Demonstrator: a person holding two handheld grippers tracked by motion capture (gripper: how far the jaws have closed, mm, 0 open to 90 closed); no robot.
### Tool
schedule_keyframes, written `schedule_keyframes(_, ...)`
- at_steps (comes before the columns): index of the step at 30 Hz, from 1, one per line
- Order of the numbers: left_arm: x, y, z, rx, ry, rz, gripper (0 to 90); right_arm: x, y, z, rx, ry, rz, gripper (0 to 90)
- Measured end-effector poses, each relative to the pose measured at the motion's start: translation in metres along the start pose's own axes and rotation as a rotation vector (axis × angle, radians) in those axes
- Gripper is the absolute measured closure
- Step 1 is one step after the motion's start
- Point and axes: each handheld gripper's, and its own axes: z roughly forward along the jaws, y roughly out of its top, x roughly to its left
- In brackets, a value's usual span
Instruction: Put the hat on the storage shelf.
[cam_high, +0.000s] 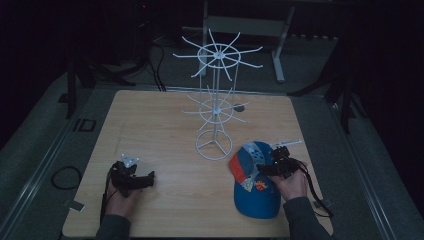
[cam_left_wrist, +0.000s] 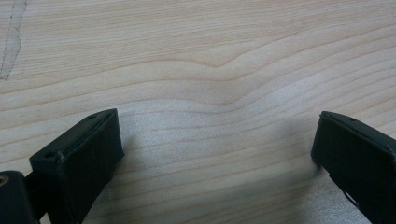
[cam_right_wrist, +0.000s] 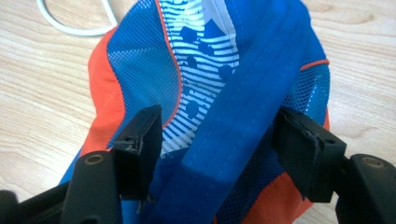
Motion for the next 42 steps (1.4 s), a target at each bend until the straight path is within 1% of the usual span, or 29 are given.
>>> schedule_keyframes(4, 0.000, 0.000, 0.000, 0.000, 0.000, 0.000, 2.3, 0.000, 0.002, 0.005, 0.023, 0.010, 0.008, 37.5)
schedule_keyframes(10, 0.000, 0.000, 0.000, -0.001, -0.002, -0.001, 2.3, 0.001, 0.004, 0.012, 0.074, 0.008, 0.012, 40.5)
schedule_keyframes(12, 0.000, 0.000, 0.000, -0.001, -0.002, -0.001, 2.3, 0.001, 0.004, 0.014, 0.082, 0.006, 0.012, 42.0)
schedule_keyframes(14, 0.000, 0.000, 0.000, -0.001, -0.003, -0.001, 2.3, 0.001, 0.004, 0.014, 0.091, 0.015, 0.027, 43.5)
schedule_keyframes(15, 0.000, 0.000, 0.000, -0.001, -0.003, -0.001, 2.3, 0.001, 0.005, 0.014, 0.093, 0.017, 0.027, 44.1)
schedule_keyframes(20, 0.000, 0.000, 0.000, 0.000, -0.003, 0.000, 2.3, -0.001, 0.006, 0.017, 0.119, 0.012, 0.035, 48.0)
schedule_keyframes(24, 0.000, 0.000, 0.000, -0.001, -0.004, 0.000, 2.4, -0.002, 0.007, 0.019, 0.136, 0.013, 0.038, 53.6)
schedule_keyframes(29, 0.000, 0.000, 0.000, -0.002, -0.005, 0.001, 2.3, -0.002, 0.009, 0.021, 0.158, 0.003, 0.034, 65.3)
schedule_keyframes(32, 0.000, 0.000, 0.000, -0.001, -0.005, 0.001, 2.3, -0.002, 0.009, 0.021, 0.158, 0.002, 0.011, 74.9)
schedule_keyframes(33, 0.000, 0.000, 0.000, -0.001, -0.005, 0.001, 2.3, -0.002, 0.009, 0.021, 0.158, 0.002, 0.011, 74.9)
schedule_keyframes(34, 0.000, 0.000, 0.000, -0.001, -0.005, 0.002, 2.3, -0.002, 0.009, 0.019, 0.154, 0.004, -0.001, 82.2)
schedule_keyframes(35, 0.000, 0.000, 0.000, -0.001, -0.006, 0.002, 2.4, -0.002, 0.009, 0.019, 0.152, 0.007, -0.005, 84.1)
schedule_keyframes(36, 0.000, 0.000, 0.000, -0.001, -0.006, 0.002, 2.3, -0.002, 0.009, 0.019, 0.152, 0.007, -0.005, 84.1)
schedule_keyframes(37, 0.000, 0.000, 0.000, -0.001, -0.006, 0.002, 2.3, -0.002, 0.010, 0.017, 0.149, 0.012, -0.013, 87.8)
schedule_keyframes(39, -0.001, 0.000, 0.000, -0.002, -0.006, 0.002, 2.3, -0.001, 0.010, 0.015, 0.144, 0.018, -0.020, 88.3)
schedule_keyframes(41, -0.001, 0.000, 0.000, -0.002, -0.007, 0.002, 2.3, -0.001, 0.011, 0.012, 0.128, 0.024, -0.030, 88.5)
schedule_keyframes(42, -0.001, 0.000, 0.000, -0.002, -0.007, 0.003, 2.4, -0.001, 0.011, 0.010, 0.118, 0.019, -0.038, 88.7)
